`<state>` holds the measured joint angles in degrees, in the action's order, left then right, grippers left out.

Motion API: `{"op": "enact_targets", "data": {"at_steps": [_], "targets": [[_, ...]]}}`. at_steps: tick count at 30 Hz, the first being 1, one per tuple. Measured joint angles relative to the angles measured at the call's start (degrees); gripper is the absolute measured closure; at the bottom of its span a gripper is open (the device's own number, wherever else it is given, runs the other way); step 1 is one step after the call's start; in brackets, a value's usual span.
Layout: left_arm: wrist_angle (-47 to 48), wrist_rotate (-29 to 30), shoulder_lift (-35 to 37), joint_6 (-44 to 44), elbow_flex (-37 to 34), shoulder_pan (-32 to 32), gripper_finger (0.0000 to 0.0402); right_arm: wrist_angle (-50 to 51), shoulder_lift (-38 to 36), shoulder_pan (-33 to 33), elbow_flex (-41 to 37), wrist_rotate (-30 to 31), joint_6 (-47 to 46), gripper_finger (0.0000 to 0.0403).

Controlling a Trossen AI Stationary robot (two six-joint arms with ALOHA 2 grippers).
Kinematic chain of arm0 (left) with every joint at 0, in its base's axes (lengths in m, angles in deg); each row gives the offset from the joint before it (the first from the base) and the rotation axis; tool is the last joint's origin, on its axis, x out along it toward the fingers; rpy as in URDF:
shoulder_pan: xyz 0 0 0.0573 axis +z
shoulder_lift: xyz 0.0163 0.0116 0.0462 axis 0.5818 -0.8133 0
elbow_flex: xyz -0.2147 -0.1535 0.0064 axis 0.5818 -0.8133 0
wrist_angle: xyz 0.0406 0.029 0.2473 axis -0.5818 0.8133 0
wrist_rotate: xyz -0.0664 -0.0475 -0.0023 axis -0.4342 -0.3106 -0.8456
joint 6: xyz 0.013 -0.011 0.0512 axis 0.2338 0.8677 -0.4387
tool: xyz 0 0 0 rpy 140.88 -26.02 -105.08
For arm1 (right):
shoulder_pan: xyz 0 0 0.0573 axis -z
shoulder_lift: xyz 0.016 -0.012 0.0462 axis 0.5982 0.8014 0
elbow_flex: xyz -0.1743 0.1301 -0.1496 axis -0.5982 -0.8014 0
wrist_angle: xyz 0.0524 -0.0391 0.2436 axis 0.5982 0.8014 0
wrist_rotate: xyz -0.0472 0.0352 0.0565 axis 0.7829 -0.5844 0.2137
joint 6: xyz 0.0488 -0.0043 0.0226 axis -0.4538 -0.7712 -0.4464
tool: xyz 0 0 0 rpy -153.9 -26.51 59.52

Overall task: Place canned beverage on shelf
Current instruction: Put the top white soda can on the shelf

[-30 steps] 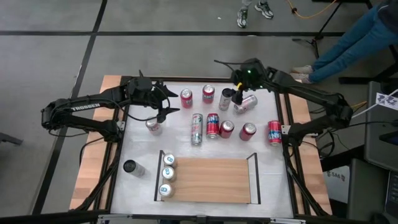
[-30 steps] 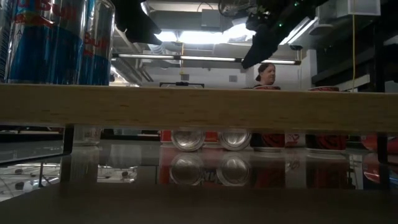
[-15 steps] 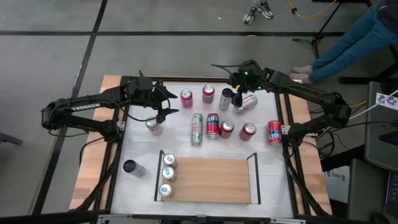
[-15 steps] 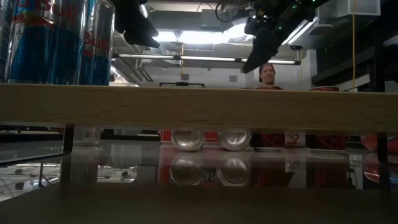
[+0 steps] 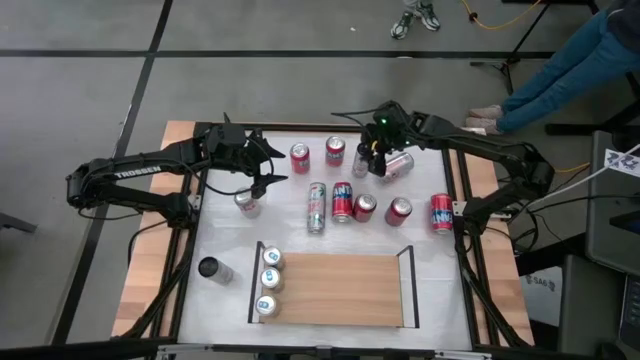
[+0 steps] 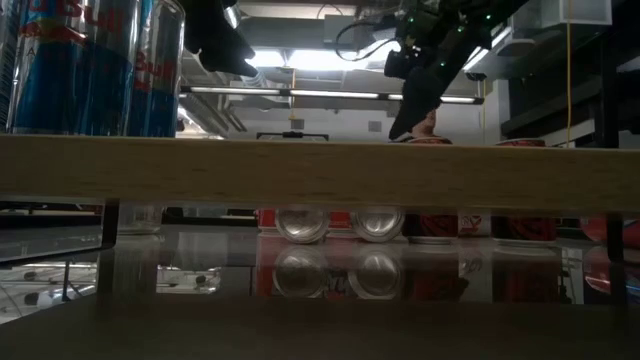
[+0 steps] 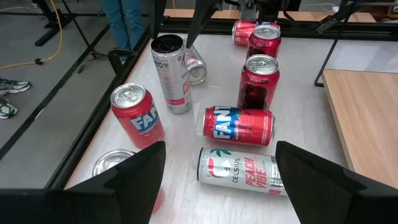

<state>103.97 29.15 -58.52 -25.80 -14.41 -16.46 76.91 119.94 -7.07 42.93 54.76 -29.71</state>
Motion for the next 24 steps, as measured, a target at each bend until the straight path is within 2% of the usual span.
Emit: {"op": "enact_targets", "data": {"at_steps": [24], "targets": [[-0.04, -0.02, 0.0, 0.0, 0.0, -0.02, 0.0105, -2.31, 1.35, 0.0, 0.0, 1.55, 2.52, 0.0134]]}}
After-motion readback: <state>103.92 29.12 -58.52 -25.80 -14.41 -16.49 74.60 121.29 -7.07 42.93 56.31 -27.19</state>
